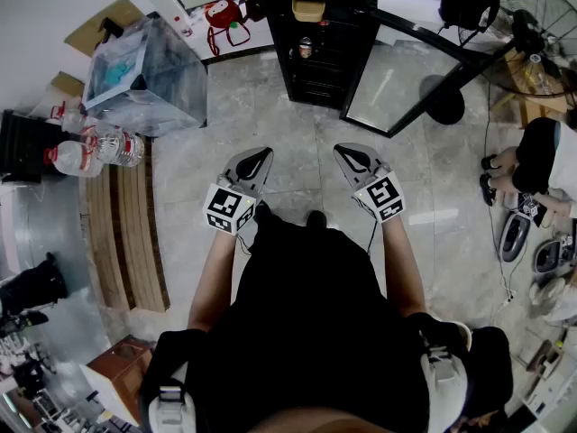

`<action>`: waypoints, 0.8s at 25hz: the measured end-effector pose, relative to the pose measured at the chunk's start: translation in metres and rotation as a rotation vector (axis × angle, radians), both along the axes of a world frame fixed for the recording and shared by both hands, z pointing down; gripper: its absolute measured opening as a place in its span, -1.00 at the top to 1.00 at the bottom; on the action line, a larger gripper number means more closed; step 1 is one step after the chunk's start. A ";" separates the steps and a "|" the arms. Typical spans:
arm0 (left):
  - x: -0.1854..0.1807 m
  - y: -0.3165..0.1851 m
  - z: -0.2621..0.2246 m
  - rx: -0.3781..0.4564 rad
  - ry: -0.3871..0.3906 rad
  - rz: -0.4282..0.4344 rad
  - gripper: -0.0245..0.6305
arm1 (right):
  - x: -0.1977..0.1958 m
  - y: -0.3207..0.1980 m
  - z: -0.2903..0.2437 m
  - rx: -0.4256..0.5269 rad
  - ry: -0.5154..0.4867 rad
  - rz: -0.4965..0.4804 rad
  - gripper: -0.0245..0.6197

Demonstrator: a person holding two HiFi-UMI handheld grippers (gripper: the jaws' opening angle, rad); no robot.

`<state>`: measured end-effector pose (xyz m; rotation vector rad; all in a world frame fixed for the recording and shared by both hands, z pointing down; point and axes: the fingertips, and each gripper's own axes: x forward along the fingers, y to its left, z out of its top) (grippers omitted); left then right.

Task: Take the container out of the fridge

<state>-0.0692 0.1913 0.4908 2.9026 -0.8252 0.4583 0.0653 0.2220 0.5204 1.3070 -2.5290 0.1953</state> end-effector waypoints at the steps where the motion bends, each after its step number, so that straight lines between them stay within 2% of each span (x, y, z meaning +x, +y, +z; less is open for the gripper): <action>1: 0.000 0.000 -0.002 0.003 0.007 -0.002 0.87 | 0.001 0.000 0.002 0.006 0.002 0.000 0.93; 10: 0.004 -0.005 -0.005 0.015 0.012 -0.012 0.87 | 0.004 0.002 0.010 0.000 0.025 -0.009 0.93; 20: -0.008 -0.003 -0.008 0.028 0.009 -0.068 0.87 | 0.002 0.001 0.008 0.014 0.013 -0.007 0.93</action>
